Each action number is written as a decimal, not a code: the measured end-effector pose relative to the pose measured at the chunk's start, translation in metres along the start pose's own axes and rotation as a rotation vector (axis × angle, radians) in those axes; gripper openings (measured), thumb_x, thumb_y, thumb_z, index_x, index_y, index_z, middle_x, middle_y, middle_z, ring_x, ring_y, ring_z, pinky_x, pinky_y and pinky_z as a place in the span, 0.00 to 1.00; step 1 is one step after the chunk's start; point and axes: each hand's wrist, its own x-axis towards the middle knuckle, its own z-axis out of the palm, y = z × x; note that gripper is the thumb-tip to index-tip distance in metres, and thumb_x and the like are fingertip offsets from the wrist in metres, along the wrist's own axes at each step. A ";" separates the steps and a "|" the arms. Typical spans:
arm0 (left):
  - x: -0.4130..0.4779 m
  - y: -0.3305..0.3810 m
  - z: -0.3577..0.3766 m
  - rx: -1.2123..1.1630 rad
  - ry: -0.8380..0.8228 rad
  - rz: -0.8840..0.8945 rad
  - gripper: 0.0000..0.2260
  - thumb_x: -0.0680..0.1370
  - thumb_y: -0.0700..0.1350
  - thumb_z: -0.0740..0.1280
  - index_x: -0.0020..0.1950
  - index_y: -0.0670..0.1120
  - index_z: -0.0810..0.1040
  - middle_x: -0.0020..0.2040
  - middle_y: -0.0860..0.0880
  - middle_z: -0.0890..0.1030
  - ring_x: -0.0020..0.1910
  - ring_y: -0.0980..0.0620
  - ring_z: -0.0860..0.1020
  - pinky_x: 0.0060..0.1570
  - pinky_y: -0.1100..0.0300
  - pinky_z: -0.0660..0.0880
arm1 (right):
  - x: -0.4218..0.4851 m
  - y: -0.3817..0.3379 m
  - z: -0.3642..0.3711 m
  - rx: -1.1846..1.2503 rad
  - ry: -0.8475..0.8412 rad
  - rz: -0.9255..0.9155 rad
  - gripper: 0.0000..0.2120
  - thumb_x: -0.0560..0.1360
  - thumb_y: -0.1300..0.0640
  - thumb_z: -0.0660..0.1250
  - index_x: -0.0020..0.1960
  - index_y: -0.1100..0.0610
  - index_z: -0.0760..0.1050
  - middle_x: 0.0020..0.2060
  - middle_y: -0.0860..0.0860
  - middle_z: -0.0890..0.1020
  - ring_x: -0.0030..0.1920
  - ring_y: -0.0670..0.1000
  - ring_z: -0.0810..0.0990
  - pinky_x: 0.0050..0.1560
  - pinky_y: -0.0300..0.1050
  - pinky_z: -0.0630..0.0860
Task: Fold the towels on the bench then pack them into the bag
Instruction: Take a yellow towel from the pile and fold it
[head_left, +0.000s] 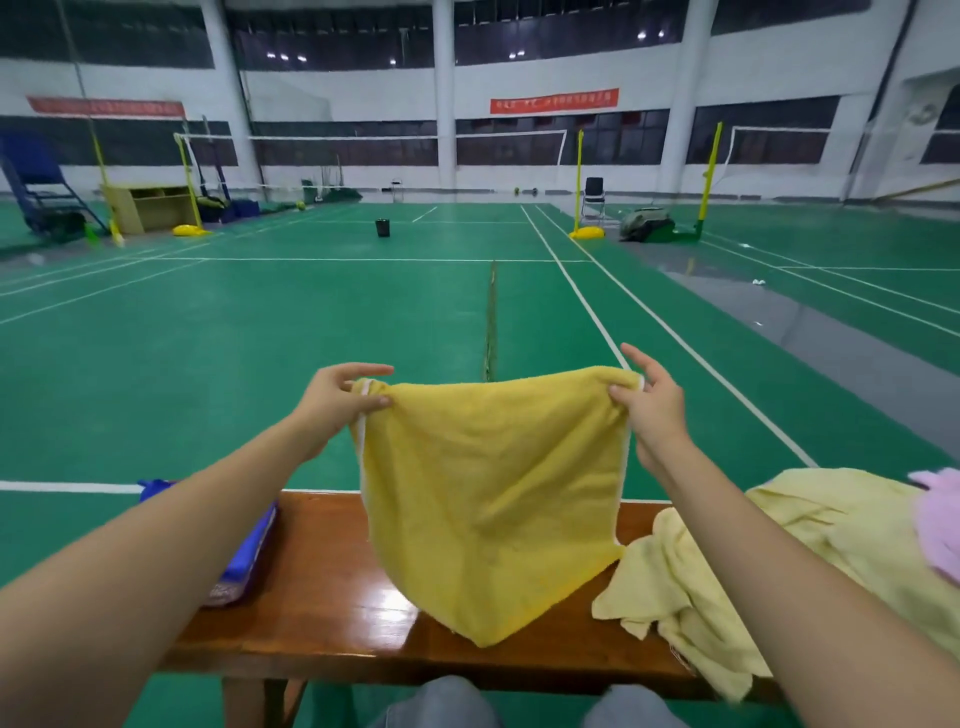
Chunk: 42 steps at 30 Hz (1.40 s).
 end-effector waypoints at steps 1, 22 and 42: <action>0.000 0.002 -0.002 -0.018 0.020 -0.001 0.17 0.71 0.35 0.72 0.57 0.48 0.80 0.42 0.41 0.78 0.39 0.48 0.75 0.45 0.59 0.76 | 0.002 -0.002 -0.001 0.012 0.020 -0.005 0.25 0.74 0.71 0.64 0.62 0.46 0.75 0.64 0.58 0.75 0.65 0.57 0.73 0.62 0.52 0.75; 0.000 0.008 -0.005 0.021 0.126 -0.007 0.15 0.73 0.35 0.69 0.59 0.43 0.77 0.45 0.44 0.77 0.38 0.51 0.74 0.42 0.57 0.73 | 0.006 -0.038 -0.011 0.034 0.014 -0.047 0.06 0.77 0.63 0.65 0.46 0.53 0.77 0.44 0.51 0.77 0.43 0.48 0.76 0.45 0.43 0.77; -0.005 -0.011 -0.003 -0.173 0.430 -0.120 0.09 0.79 0.38 0.62 0.58 0.38 0.76 0.44 0.42 0.77 0.42 0.47 0.76 0.41 0.52 0.77 | -0.003 -0.019 -0.021 -0.011 0.073 -0.038 0.05 0.77 0.63 0.65 0.50 0.56 0.77 0.44 0.49 0.77 0.47 0.48 0.75 0.45 0.42 0.75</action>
